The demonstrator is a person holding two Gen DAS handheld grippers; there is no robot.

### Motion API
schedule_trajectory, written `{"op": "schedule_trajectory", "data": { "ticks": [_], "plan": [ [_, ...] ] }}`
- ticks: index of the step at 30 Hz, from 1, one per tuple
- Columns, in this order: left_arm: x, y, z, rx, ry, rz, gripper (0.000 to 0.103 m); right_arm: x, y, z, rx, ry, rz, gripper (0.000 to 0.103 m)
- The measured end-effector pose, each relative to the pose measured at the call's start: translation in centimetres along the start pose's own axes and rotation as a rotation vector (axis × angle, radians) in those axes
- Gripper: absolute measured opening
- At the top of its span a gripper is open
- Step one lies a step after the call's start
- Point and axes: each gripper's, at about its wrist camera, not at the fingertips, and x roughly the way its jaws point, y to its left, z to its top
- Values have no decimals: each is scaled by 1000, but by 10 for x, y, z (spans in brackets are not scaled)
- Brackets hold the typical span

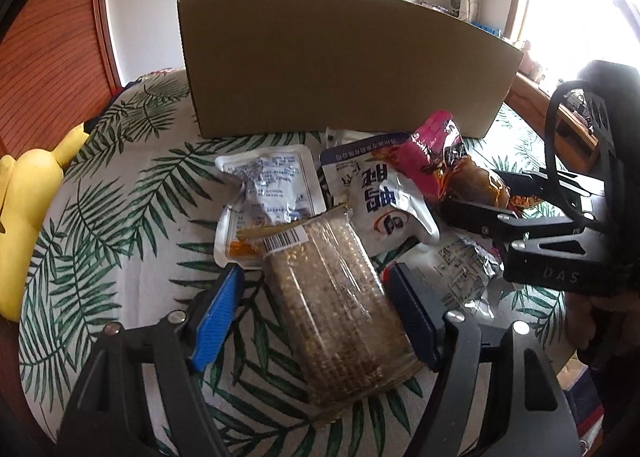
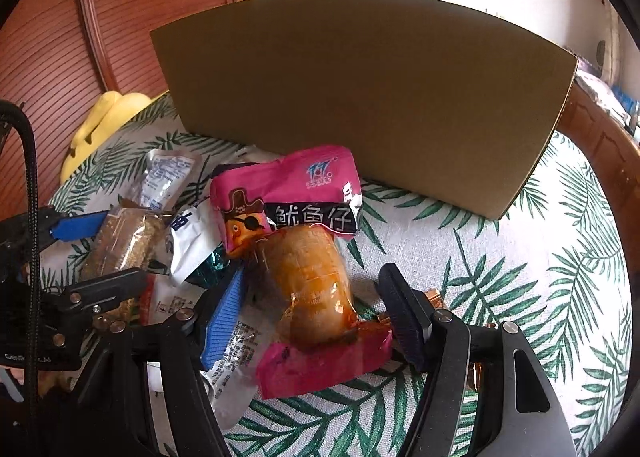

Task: Organize snacks
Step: 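Grasp the clear grain-bar pack with the left tool while the right grasps the pink squid bag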

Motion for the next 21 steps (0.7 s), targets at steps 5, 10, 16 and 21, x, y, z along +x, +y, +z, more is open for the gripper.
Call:
{"op": "schedule_trajectory", "data": {
  "ticks": [5,10,16,21],
  "plan": [
    [-7,3,-5,-3,-12,-2,48,0,-2,-1,11,-6,5,68],
    [-12,5,-7,13,-24,16,44,-1,-3,-1,11,-8,2,67],
    [-27,5,-9,-6,-56,-16,44,0,-3,-1,4,-5,-2,64],
    [-45,5,-7,-21,-101,-40,44,1,-1,-1,3,-6,-1,46]
  ]
}}
